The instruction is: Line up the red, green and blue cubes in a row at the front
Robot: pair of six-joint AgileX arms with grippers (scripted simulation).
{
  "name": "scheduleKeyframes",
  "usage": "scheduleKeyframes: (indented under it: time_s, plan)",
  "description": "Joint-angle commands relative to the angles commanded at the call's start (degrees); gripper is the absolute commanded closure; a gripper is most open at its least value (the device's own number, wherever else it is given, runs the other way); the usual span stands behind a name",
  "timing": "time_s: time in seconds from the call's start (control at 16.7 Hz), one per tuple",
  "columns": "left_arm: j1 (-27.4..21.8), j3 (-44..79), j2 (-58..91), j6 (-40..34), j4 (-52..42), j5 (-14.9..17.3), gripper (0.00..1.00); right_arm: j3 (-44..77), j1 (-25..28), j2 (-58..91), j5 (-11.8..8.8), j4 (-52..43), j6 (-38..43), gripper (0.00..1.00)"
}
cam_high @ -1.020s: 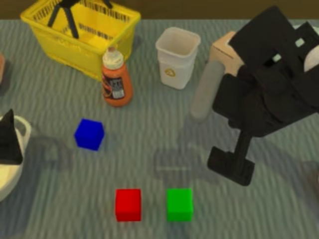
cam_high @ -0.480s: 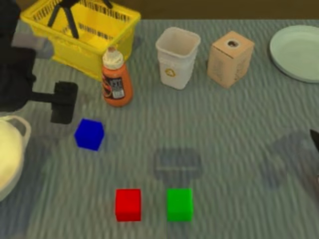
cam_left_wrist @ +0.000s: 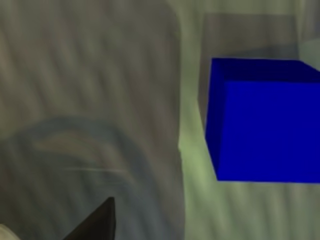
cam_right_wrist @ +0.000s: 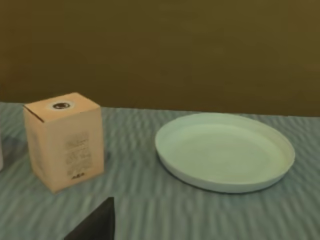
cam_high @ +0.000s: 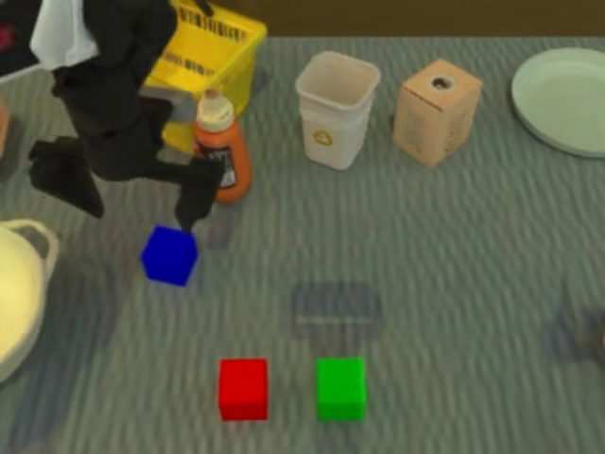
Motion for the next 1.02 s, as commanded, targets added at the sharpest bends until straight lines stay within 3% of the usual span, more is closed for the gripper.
scheduleKeyframes:
  time_s: [0.54, 1.02]
  plan:
    - [-0.3, 2.4, 3.6, 0.0, -0.3, -0.1, 0.00, -2.5, -1.4, -3.5, 0.5, 2.1, 1.3, 0.00]
    - [-0.4, -6.7, 9.1, 0.0, 14.4, -0.1, 0.00, -2.5, -1.4, -3.5, 0.5, 2.1, 1.3, 0.00]
